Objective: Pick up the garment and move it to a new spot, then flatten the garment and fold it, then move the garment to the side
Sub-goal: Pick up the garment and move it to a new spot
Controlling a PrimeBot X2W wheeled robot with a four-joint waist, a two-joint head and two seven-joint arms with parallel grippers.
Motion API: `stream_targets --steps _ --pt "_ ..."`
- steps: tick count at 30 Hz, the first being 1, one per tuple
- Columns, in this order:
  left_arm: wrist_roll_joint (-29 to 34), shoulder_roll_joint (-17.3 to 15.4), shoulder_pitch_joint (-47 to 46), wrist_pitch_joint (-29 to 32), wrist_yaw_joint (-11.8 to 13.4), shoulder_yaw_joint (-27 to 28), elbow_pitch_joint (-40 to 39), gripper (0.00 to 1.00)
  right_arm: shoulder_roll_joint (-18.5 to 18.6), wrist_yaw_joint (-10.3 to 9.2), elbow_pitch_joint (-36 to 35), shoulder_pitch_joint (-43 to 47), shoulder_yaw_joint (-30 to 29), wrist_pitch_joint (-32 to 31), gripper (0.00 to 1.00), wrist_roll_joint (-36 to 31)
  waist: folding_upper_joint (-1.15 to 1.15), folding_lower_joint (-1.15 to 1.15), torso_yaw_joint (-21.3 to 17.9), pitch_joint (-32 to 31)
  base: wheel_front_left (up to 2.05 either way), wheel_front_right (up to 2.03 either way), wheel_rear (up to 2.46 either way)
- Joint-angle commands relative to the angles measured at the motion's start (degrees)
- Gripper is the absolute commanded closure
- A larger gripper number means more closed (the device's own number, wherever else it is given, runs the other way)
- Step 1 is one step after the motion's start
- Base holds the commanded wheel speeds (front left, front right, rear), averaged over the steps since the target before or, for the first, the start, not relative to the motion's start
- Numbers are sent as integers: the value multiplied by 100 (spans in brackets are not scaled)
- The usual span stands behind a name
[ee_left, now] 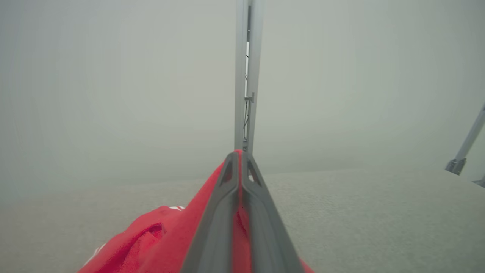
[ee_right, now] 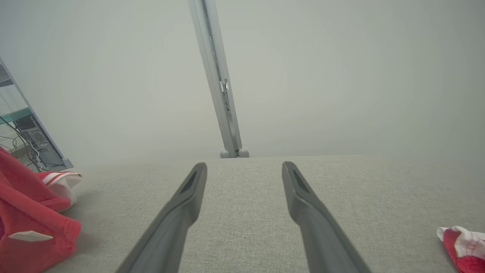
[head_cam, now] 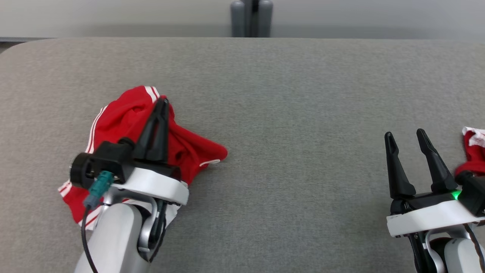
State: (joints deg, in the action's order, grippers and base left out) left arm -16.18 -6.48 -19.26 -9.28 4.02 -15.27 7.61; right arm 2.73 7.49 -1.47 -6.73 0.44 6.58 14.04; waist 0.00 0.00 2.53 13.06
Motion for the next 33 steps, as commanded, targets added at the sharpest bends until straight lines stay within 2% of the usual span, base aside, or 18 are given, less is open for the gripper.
stream_targets --steps 1,9,12,15,16,17,18,19,20,26,33 --pt "17 8 5 18 -55 -89 -44 100 33 2 30 -22 -22 72 0 50 0 0 -452 196 0 0 0" --pt "100 246 -397 256 -377 -963 97 100 29 2 346 -135 70 408 0 320 0 0 -1488 646 0 0 0" --pt "17 263 -547 363 -528 -1271 390 100 25 2 546 -204 174 554 0 475 0 0 -1871 771 0 0 0" --pt "51 289 -608 399 -538 -1436 703 100 25 2 711 -224 227 689 0 597 0 0 -2018 856 0 0 0" --pt "16 282 -610 396 -571 -1447 763 96 25 2 745 -226 216 715 0 612 0 0 -2016 857 0 0 0" --pt "2 282 -612 416 -595 -1475 818 72 26 2 776 -229 192 738 0 621 0 0 -1996 851 0 0 0" --pt "0 287 -603 420 -625 -1506 853 26 28 2 819 -233 165 761 0 620 0 0 -1961 838 0 0 0" --pt "0 287 -603 420 -625 -1506 853 26 28 2 819 -233 165 761 0 620 0 0 -1961 838 0 0 0" --pt "2 275 -586 375 -674 -1570 865 0 28 2 882 -253 145 785 0 622 0 0 -1868 779 0 0 0" --pt "55 170 -412 236 -691 -1652 621 0 33 2 898 -303 28 823 0 469 0 0 -1523 564 0 0 0" --pt "55 -143 -74 -11 -244 -1252 -72 0 33 2 806 -275 -187 741 0 283 0 0 -992 307 0 0 0"
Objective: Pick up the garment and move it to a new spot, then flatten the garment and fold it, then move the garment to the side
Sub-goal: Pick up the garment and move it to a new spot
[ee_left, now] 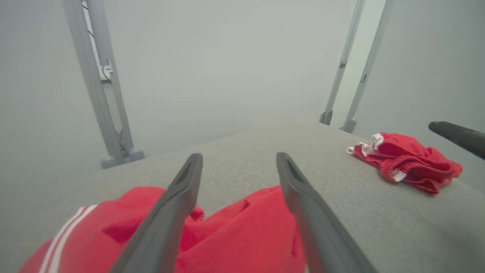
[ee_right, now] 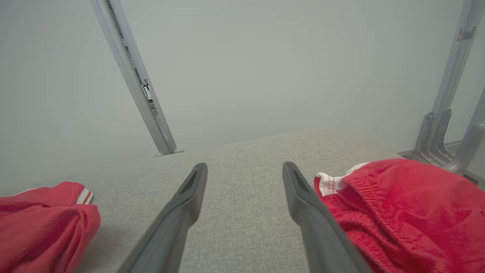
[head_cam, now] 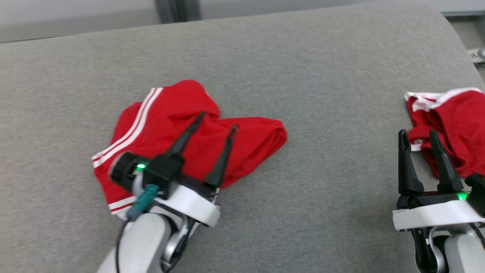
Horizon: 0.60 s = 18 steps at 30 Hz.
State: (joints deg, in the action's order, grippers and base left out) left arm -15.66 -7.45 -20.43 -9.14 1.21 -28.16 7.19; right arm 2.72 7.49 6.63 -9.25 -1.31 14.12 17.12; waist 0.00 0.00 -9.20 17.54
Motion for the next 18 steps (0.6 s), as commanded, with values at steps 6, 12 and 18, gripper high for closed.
stream_targets --steps 6,12,18 --pt "-145 -275 239 -230 557 730 -358 0 36 2 -160 85 -131 -68 0 -130 0 0 543 -330 0 0 0" --pt "-285 -535 443 -429 805 1295 -386 0 37 2 -252 230 -150 -145 0 -261 0 0 806 -556 0 0 0" --pt "-209 -780 742 -556 785 1526 -406 0 37 2 -329 374 -193 -302 0 -397 0 0 948 -725 0 0 0"
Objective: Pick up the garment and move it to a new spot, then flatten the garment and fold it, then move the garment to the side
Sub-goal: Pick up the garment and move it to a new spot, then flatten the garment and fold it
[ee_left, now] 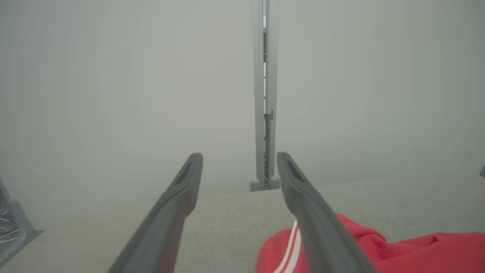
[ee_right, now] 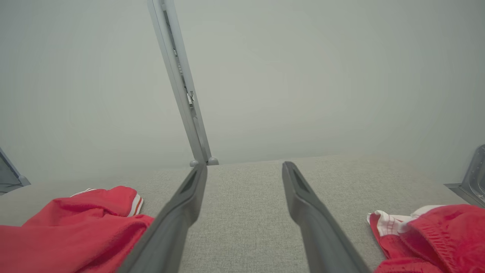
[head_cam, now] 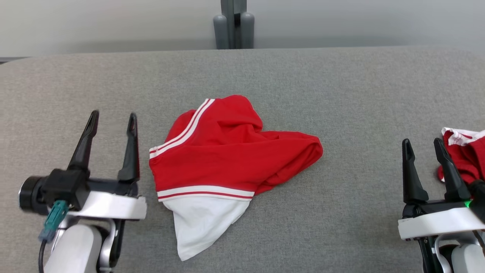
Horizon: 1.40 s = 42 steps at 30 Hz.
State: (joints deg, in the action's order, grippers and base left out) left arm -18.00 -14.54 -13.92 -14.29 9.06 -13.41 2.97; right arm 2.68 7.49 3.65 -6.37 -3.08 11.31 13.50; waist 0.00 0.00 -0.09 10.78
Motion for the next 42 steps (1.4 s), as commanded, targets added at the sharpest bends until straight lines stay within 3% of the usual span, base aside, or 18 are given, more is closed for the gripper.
stream_targets --steps 1,12,33,38,42 --pt "32 -83 140 -47 -1 66 13 0 40 2 -33 111 -25 -37 0 -43 0 0 46 -76 0 0 0" --pt "231 -176 991 -79 154 73 -216 0 41 2 -200 467 -31 -219 0 -105 0 0 22 -373 0 0 0" --pt "158 -94 1297 -79 158 84 -243 0 40 2 -282 674 83 -396 0 -21 0 0 72 -605 0 0 0" --pt "184 -48 1147 -79 139 32 -280 0 32 2 -84 627 479 -653 0 -167 0 0 163 -492 0 0 0" --pt "180 27 1015 -79 97 -13 -274 0 41 2 493 358 1300 -770 0 -222 0 0 364 -341 0 0 0"
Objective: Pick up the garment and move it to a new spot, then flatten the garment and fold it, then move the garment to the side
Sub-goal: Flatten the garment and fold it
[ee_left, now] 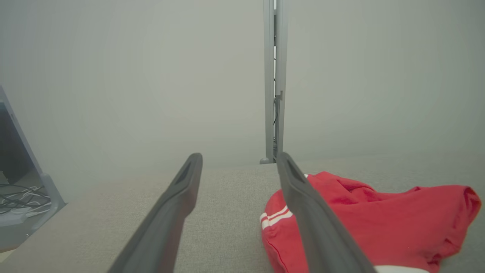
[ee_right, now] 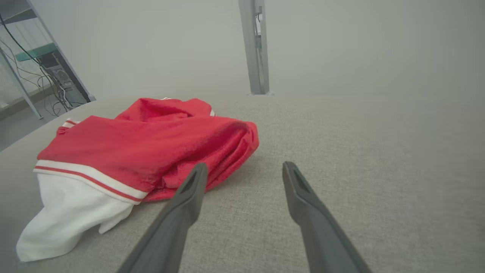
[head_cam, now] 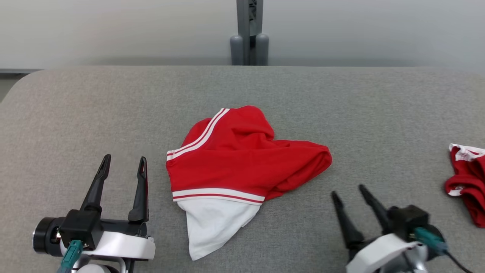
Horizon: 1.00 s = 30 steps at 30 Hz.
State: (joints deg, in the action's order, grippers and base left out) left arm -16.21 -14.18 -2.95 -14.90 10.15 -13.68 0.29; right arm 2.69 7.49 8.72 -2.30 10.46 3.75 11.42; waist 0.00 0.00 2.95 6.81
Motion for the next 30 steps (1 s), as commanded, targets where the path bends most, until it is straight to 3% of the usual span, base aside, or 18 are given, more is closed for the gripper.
stream_targets --steps 1,7,15,16,17,18,19,25,28,30 --pt "-28 6 -109 -17 -33 7 5 0 40 2 122 -149 126 13 0 43 0 0 105 92 0 0 0" --pt "-19 105 -257 -17 -116 -28 105 0 46 1 1103 -924 856 236 0 200 0 0 380 320 0 0 0" --pt "-18 184 -455 -18 -264 -51 251 0 40 2 2521 -1858 984 544 0 98 0 0 582 521 0 0 0" --pt "-1 197 -493 -18 -284 -56 261 0 41 2 2711 -1972 1016 567 10 121 0 0 600 546 0 0 0" --pt "14 213 -521 -19 -305 -52 268 0 41 2 2891 -2088 1078 550 56 131 0 0 615 573 0 0 0" --pt "21 235 -536 -18 -303 -55 271 0 41 2 3033 -2172 1188 505 82 247 0 0 630 598 0 0 0" --pt "24 260 -552 -18 -324 -54 276 0 41 2 3140 -2254 1262 491 100 299 0 0 640 623 0 0 0" --pt "66 368 -593 -18 -415 56 247 0 100 8 3065 -2425 2156 48 100 754 0 0 577 686 0 0 0" --pt "113 418 -558 -18 -408 140 219 0 589 8 2343 -2318 2933 -686 100 1263 0 0 463 696 0 0 0" --pt "144 438 -539 -18 -426 196 188 0 1120 7 1550 -2256 3388 -1366 100 1732 0 0 373 707 0 0 0"
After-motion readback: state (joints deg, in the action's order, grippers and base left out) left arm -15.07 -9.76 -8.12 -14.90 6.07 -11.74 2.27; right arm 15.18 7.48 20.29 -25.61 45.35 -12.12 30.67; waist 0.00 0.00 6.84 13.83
